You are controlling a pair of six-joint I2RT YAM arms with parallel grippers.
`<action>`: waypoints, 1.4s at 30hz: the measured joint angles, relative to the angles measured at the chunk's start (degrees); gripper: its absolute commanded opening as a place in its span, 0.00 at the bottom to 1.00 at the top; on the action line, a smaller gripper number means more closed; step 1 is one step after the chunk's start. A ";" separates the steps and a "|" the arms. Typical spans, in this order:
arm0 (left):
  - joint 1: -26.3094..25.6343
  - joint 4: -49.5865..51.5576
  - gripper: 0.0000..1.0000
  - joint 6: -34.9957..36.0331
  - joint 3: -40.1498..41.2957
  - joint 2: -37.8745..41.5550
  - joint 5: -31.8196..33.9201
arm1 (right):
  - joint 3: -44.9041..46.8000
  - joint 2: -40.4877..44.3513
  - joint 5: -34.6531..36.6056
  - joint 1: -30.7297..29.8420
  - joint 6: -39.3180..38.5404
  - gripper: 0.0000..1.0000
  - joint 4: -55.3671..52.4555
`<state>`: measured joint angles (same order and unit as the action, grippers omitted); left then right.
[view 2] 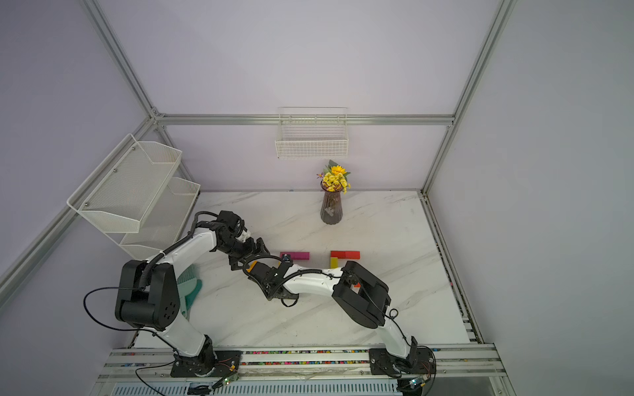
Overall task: Assemble the letter c with building blocks
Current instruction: Assemble the building block at the center of the board.
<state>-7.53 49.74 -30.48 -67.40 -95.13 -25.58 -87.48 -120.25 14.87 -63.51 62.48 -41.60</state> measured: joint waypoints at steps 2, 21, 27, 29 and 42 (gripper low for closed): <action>0.02 0.00 1.00 0.02 0.00 -0.11 0.00 | -0.26 -0.13 -0.26 0.15 -0.24 0.75 0.07; 0.02 -2.10 1.00 -1.90 5.60 5.38 -6.03 | 16.96 16.33 -0.81 0.42 6.38 0.82 8.63; 0.02 -2.40 1.00 -2.97 10.38 8.39 -6.73 | 23.50 19.54 -3.78 -0.04 9.60 0.81 20.26; 0.02 -2.43 1.00 -2.99 10.51 8.39 -6.60 | 24.76 18.84 -4.44 -0.70 11.04 0.80 23.74; 0.04 -2.12 1.00 -2.95 6.86 7.58 -5.03 | 33.70 18.56 -4.66 -2.99 20.00 0.79 41.05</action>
<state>-7.49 47.62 -33.43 -60.53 -87.55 -30.61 -53.78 -101.69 10.22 -66.50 82.48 -0.56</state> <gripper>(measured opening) 0.998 0.795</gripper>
